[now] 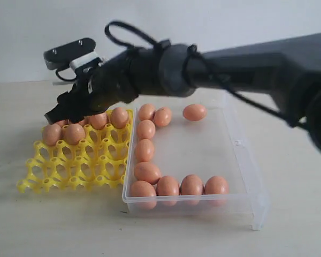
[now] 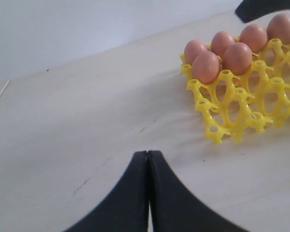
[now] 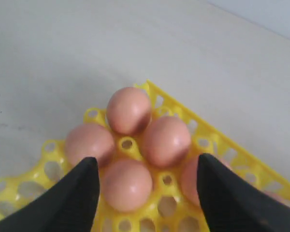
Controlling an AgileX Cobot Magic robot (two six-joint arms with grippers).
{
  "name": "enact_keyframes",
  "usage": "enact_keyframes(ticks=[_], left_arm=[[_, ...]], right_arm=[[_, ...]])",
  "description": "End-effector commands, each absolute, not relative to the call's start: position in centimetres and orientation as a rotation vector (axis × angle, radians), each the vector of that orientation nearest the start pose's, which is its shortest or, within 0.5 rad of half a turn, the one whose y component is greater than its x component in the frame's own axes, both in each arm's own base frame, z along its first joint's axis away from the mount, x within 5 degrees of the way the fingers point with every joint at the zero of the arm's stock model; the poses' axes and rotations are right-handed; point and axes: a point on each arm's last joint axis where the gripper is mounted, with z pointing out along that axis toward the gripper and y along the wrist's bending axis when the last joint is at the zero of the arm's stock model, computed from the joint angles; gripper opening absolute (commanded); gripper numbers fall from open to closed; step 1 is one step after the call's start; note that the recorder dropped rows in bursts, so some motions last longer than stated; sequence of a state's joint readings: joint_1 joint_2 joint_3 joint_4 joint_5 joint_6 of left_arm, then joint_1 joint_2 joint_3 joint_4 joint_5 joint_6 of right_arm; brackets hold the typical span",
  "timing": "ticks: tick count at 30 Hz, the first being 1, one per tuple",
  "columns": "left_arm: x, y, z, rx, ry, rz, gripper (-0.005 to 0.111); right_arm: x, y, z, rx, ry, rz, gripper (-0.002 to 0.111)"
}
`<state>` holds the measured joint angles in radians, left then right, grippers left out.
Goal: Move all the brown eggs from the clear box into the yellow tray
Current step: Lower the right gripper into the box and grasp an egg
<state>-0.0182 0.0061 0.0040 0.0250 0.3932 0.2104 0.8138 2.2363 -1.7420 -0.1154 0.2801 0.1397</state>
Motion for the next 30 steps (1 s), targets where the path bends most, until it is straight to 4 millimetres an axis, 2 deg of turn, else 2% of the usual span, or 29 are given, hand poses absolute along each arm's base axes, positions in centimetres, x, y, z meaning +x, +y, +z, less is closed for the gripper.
enact_keyframes(ticks=[1,2,3,4,5,6,8,12,17,25,30], left_arm=[[5.2,0.0,17.8,0.225,1.861,0.152,0.0],[5.2,0.0,17.8,0.225,1.861,0.152,0.0],[5.2,0.0,17.8,0.225,1.861,0.152,0.0],[5.2,0.0,17.8,0.225,1.861,0.152,0.0],[5.2,0.0,17.8,0.225,1.861,0.152,0.0],[5.2,0.0,17.8,0.225,1.861,0.152,0.0],[5.2,0.0,17.8,0.225,1.861,0.152,0.0],[5.2,0.0,17.8,0.225,1.861,0.152,0.0],[5.2,0.0,17.8,0.225,1.861,0.152,0.0],[5.2,0.0,17.8,0.225,1.861,0.152,0.0],[5.2,0.0,17.8,0.225,1.861,0.152,0.0]], right_arm=[[33.2,32.9,23.7,-0.893,2.408,0.189,0.058],[32.6,31.3,23.8,-0.893,2.526,0.107,0.058],[32.4,30.4,23.7,-0.9,2.573,0.053,0.058],[31.8,29.0,23.0,-0.905,2.653,-0.008,0.058],[31.6,28.5,22.5,-0.908,2.679,-0.026,0.058],[31.1,27.4,21.6,-0.833,2.747,-0.047,0.058],[30.7,26.3,20.7,-0.701,2.832,-0.068,0.058],[30.0,24.7,19.4,-0.6,2.93,-0.12,0.058],[29.8,23.7,17.9,-0.411,3.001,-0.136,0.058],[30.3,23.6,16.8,-0.375,2.992,-0.075,0.058],[30.4,23.9,15.4,-0.36,3.029,-0.066,0.058]])
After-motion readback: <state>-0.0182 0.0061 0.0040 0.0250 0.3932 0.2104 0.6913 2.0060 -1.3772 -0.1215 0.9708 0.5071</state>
